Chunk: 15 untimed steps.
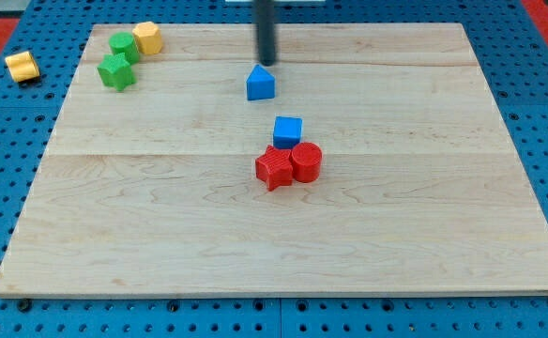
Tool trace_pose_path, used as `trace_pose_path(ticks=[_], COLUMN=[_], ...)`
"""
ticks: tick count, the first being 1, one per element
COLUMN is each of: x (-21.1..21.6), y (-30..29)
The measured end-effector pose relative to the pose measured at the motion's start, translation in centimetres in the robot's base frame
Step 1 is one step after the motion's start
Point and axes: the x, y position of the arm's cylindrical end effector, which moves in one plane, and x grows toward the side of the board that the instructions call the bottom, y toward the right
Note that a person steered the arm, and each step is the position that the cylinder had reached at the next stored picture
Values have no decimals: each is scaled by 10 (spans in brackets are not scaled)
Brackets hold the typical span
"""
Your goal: Move your arm towards center left
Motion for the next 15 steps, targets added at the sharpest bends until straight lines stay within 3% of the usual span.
trace_pose_path(ticks=[1,3,6,15], x=[62,6,23,31], y=[-10,-183,-94,-146])
